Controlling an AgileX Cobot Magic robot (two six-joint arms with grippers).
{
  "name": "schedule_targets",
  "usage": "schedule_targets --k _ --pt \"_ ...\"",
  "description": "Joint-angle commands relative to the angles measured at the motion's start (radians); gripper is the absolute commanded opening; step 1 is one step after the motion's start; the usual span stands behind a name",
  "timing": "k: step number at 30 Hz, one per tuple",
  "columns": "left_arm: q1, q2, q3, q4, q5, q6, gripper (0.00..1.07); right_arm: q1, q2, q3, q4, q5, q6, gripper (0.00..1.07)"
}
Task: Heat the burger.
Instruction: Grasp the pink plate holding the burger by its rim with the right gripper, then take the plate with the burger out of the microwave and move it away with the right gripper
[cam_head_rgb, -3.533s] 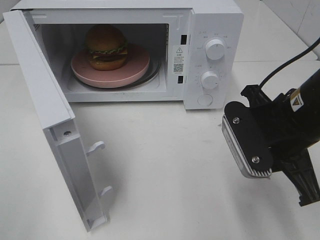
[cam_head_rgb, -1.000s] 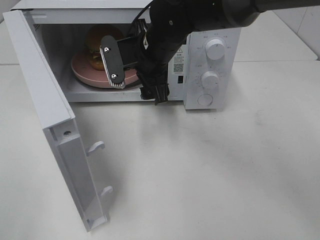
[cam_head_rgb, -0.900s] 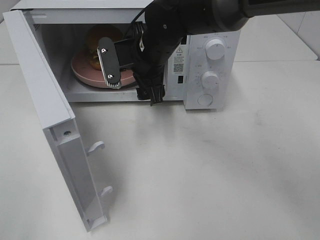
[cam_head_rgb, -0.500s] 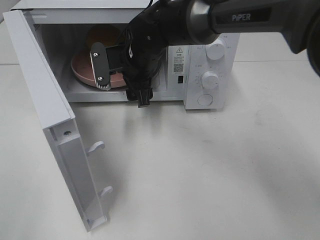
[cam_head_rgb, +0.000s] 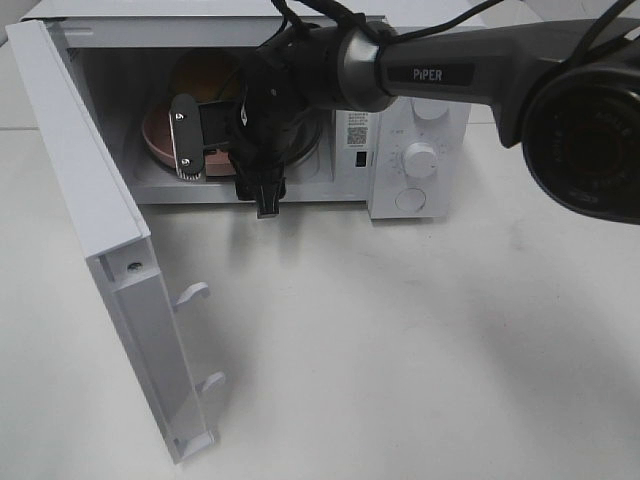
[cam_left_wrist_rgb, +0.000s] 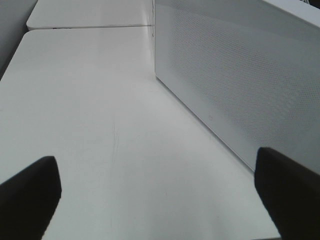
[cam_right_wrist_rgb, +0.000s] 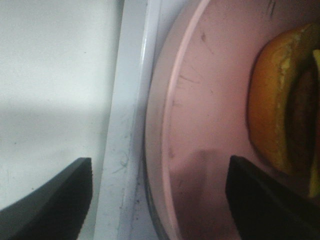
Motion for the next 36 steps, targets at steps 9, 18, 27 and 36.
schedule_targets --k 9,18,27,36 --pt "0.004 -0.022 0.003 -0.005 -0.008 0.0 1.05 -0.008 0.02 -0.012 0.006 -0.001 -0.011 0.0" --pt "0.004 -0.022 0.003 -0.005 -0.008 0.0 1.05 -0.005 0.0 -0.012 0.008 0.003 -0.014 0.0" --pt "0.004 -0.022 0.003 -0.005 -0.008 0.0 1.05 0.006 -0.033 -0.006 0.043 0.047 -0.084 0.0" --pt "0.004 -0.022 0.003 -0.005 -0.008 0.0 1.05 0.006 -0.104 0.111 0.044 -0.007 -0.161 0.0"
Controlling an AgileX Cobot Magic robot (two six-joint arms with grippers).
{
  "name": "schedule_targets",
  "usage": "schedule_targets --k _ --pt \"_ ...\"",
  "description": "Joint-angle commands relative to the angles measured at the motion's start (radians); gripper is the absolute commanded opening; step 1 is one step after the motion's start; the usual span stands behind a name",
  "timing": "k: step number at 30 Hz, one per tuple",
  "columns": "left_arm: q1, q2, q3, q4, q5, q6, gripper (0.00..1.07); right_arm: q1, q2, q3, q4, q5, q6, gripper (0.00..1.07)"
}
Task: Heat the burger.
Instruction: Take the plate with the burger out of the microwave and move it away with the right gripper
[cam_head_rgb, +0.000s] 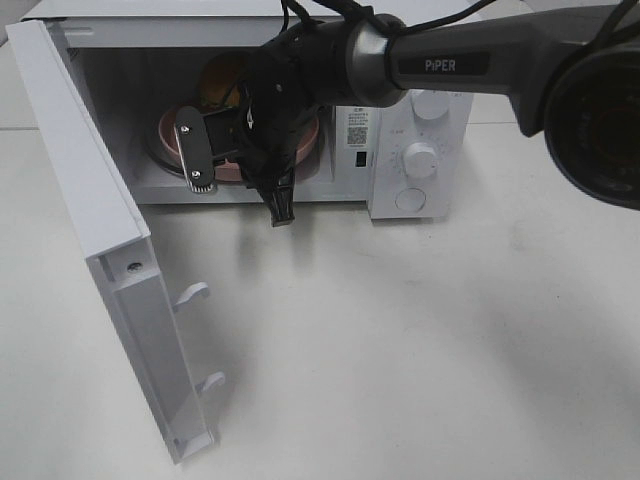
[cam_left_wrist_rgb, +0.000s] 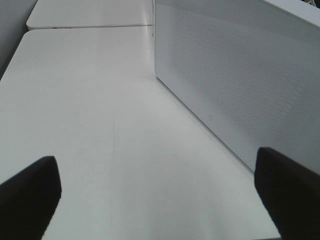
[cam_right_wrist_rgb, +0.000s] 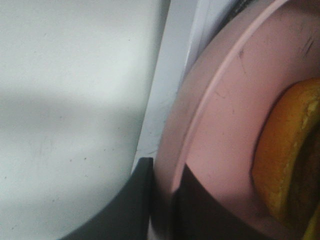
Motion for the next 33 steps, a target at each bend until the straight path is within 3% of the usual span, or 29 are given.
schedule_targets --k 1,5,7,23,33 --pt "0.004 -0.022 0.003 -0.005 -0.008 0.0 1.05 0.004 -0.07 0.071 0.004 -0.077 -0.061 0.0" --pt "0.004 -0.022 0.003 -0.005 -0.008 0.0 1.05 0.001 -0.112 0.138 0.004 -0.124 -0.08 0.0" --pt "0.004 -0.022 0.003 -0.005 -0.008 0.0 1.05 0.001 -0.166 0.223 0.006 -0.19 -0.113 0.0" --pt "0.004 -0.022 0.003 -0.005 -0.008 0.0 1.05 0.001 -0.31 0.426 0.013 -0.275 -0.137 0.0" --pt "0.004 -0.022 0.003 -0.005 -0.008 0.0 1.05 0.001 -0.44 0.634 0.012 -0.351 -0.163 0.0"
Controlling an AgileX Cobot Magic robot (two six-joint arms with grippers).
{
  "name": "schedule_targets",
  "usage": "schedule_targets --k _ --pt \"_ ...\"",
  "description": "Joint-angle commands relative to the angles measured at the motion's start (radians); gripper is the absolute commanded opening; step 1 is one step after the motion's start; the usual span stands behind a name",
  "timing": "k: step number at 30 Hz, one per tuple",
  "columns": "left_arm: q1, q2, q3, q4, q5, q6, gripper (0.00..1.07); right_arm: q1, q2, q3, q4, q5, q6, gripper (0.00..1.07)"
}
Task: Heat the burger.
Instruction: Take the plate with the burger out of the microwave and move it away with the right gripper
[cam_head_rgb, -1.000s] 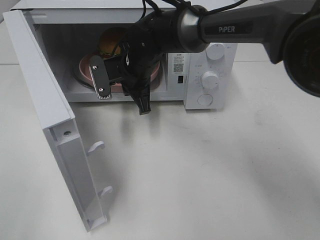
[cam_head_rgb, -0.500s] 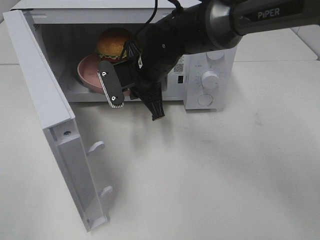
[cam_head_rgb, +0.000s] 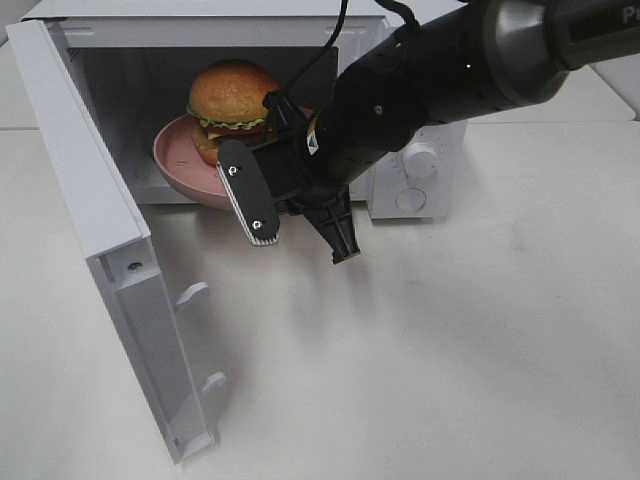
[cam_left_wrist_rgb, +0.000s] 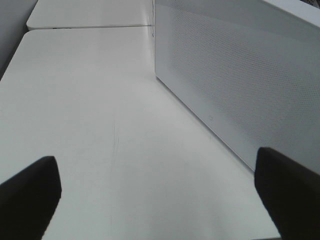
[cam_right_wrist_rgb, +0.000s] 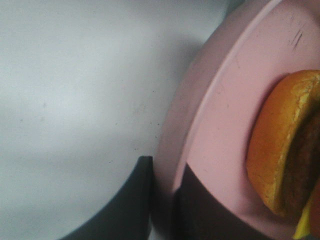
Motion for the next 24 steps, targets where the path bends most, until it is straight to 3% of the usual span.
schedule_targets --k 1,24 --pt "0.004 -0.022 0.003 -0.005 -0.008 0.0 1.05 -0.004 -0.059 0.038 -0.01 -0.064 -0.007 0.0" --pt "0.004 -0.022 0.003 -0.005 -0.008 0.0 1.05 -0.001 -0.384 0.409 -0.009 -0.169 -0.035 0.01"
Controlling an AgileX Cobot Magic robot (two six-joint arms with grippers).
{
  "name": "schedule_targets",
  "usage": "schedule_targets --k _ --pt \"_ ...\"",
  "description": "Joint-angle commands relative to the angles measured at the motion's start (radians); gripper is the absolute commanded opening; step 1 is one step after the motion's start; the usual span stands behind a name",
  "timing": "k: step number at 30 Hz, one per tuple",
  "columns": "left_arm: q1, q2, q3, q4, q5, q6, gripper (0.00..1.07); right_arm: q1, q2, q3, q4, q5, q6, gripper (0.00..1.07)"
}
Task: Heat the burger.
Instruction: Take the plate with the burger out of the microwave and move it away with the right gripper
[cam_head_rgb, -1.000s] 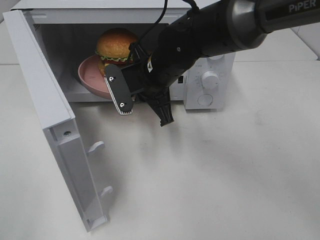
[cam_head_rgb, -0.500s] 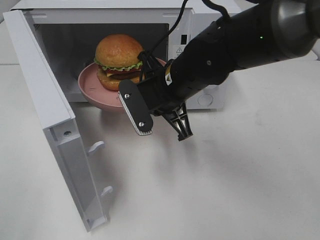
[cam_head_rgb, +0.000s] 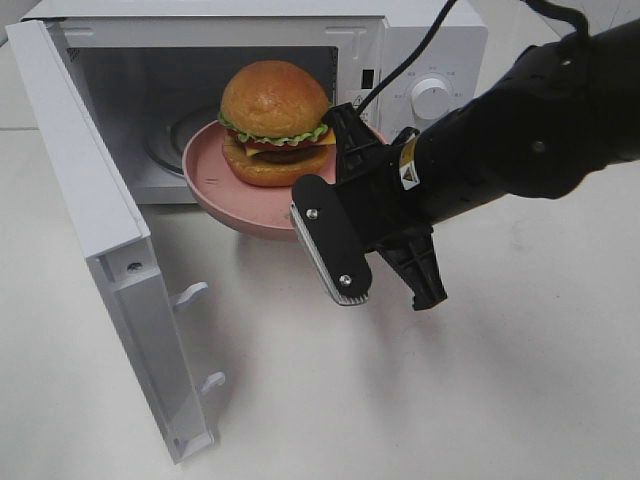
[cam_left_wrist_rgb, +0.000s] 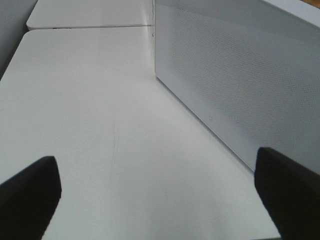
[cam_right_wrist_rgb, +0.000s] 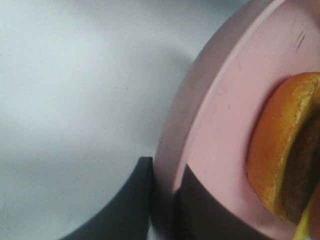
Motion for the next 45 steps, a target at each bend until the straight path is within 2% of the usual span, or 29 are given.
schedule_targets --k 1,22,45 --pt "0.004 -0.022 0.003 -0.005 -0.008 0.0 1.05 -0.006 -0.068 0.037 -0.008 -0.073 -0.002 0.01" --pt "0.004 -0.022 0.003 -0.005 -0.008 0.0 1.05 -0.006 -0.321 0.228 -0.004 -0.038 0.018 0.02" --pt "0.004 -0.022 0.003 -0.005 -0.008 0.0 1.05 -0.006 -0.699 0.422 0.016 0.186 0.023 0.02"
